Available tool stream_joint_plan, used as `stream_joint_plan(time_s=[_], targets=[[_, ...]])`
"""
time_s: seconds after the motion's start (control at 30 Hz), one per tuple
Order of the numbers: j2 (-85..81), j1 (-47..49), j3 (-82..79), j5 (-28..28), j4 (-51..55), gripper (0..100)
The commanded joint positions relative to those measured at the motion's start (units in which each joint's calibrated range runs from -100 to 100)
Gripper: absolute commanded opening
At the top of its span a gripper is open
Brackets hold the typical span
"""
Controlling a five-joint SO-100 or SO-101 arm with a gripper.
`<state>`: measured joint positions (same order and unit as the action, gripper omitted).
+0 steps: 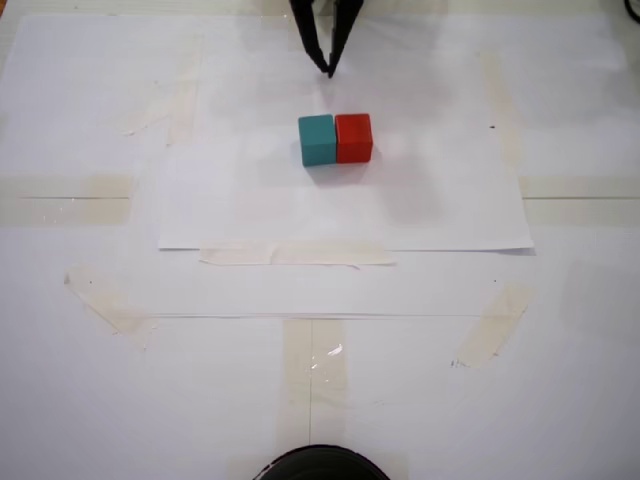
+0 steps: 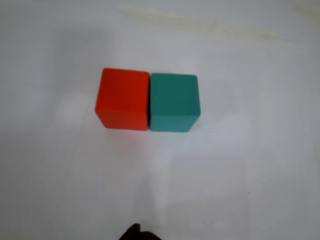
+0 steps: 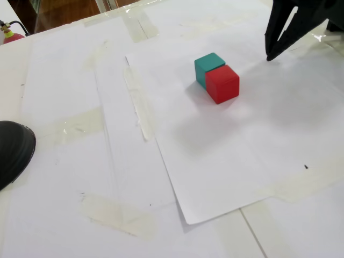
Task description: Put the red cube on the top of the blue cube.
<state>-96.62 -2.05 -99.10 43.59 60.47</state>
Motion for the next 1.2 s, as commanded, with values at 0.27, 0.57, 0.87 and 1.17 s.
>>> stream_joint_plan(time_s=[0.27,0.57,0.87,1.17], targets=[[-0.8,-0.2,-0.8,-0.3,0.5,0],[-0.8,-0.2,-0.8,-0.3,0.5,0],[-0.8,-3.6,1.4,-0.5,-3.8,0],[15.7,0.8,39.8,-15.5,1.5,0]])
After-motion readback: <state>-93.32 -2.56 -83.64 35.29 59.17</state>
